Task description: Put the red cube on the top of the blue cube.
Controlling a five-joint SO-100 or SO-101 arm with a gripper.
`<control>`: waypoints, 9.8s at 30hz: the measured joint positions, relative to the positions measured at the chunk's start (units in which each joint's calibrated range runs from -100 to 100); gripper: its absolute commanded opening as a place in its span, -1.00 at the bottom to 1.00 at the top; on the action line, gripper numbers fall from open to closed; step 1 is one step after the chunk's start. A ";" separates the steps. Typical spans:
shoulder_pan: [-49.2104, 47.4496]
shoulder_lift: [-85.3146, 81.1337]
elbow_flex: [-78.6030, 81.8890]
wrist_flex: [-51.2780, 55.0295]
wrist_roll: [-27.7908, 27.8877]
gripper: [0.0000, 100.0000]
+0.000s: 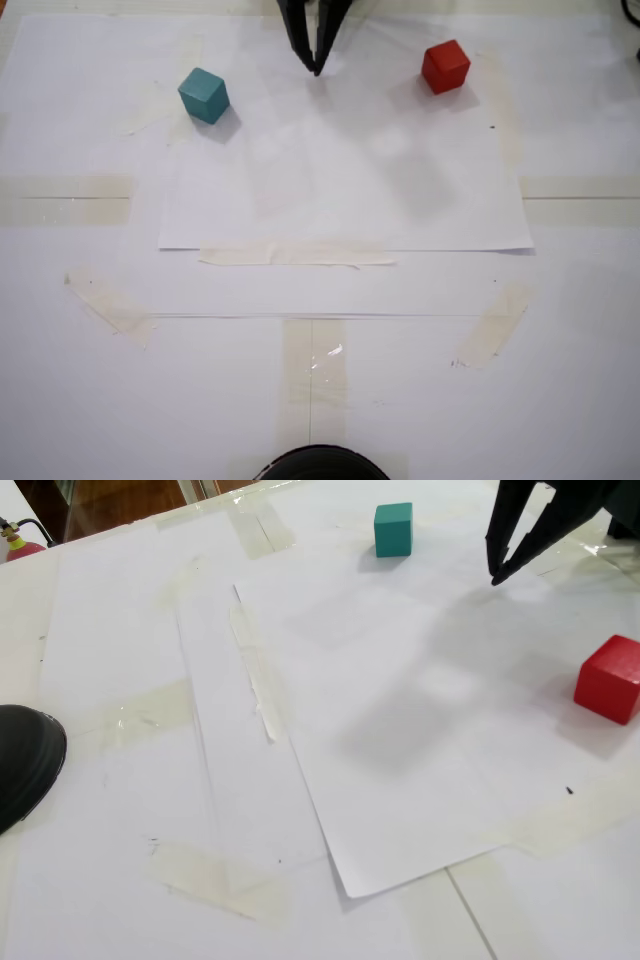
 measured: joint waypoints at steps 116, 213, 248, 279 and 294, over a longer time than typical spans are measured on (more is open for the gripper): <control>0.37 0.00 0.00 0.00 -1.12 -1.00; -40.79 62.73 -72.48 34.97 -33.16 -1.00; -41.37 67.77 -57.21 6.91 -24.57 -0.96; -41.01 67.59 -53.05 1.14 -24.13 -0.43; -44.96 67.07 -47.81 -2.93 -26.72 -0.34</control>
